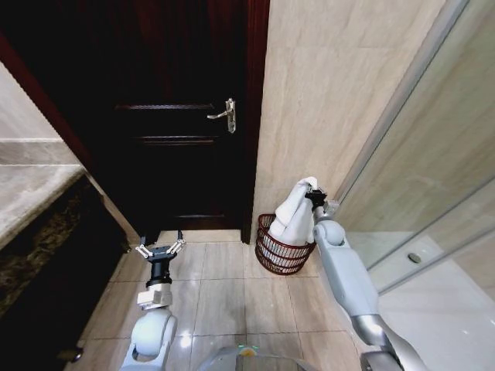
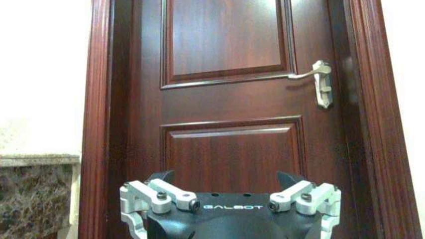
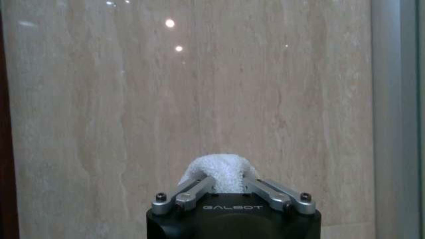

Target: Discard the used towel into the hamper.

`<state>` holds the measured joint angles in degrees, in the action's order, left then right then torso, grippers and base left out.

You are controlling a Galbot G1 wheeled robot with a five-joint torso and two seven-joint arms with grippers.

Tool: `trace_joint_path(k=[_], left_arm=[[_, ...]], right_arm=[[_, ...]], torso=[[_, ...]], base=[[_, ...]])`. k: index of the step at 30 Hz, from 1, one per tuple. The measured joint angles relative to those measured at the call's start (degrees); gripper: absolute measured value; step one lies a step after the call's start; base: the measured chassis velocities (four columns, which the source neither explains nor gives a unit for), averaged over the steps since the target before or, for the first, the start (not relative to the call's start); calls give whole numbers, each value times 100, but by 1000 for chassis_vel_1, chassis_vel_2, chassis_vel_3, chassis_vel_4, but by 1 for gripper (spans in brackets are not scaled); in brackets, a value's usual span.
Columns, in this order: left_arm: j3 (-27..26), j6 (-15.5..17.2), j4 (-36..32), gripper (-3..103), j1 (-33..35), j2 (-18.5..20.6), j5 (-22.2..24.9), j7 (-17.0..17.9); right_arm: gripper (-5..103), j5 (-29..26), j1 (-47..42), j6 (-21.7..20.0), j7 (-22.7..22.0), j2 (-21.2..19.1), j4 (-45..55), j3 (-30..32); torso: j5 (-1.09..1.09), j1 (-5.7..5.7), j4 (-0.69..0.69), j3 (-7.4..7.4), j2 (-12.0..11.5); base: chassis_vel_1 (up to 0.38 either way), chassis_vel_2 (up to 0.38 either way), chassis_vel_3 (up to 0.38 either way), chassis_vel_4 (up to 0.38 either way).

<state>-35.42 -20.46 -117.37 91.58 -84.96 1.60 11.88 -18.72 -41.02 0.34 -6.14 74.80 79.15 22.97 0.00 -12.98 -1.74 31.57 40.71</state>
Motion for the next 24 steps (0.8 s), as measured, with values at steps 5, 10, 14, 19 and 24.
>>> trace_joint_path(k=[5,10,14,19,24], left_arm=[[0,-55,14,100,5,-27,34,8],[0,-67,13,100,12,-7,49,7],[-12,-68,8,100,9,16,65,7],[-15,-76,-2,100,27,4,69,5],[-16,-93,-29,100,77,-19,67,2]], right_arm=[[3,26,-48,19,-50,30,24,44],[3,6,-106,-65,-72,34,152,70],[3,-104,-143,-367,-138,-5,305,71],[3,-270,-163,-843,-183,-132,505,53],[3,-356,-203,-1094,-255,-209,641,45]], torso=[[0,59,0,-72,-131],[0,111,0,-153,-264],[0,142,0,-198,-341],[0,185,0,-269,-456],[1,239,0,-345,-584]], base=[[0,0,0,0],[0,0,0,0],[0,0,0,0],[0,0,0,0],[0,0,0,0]])
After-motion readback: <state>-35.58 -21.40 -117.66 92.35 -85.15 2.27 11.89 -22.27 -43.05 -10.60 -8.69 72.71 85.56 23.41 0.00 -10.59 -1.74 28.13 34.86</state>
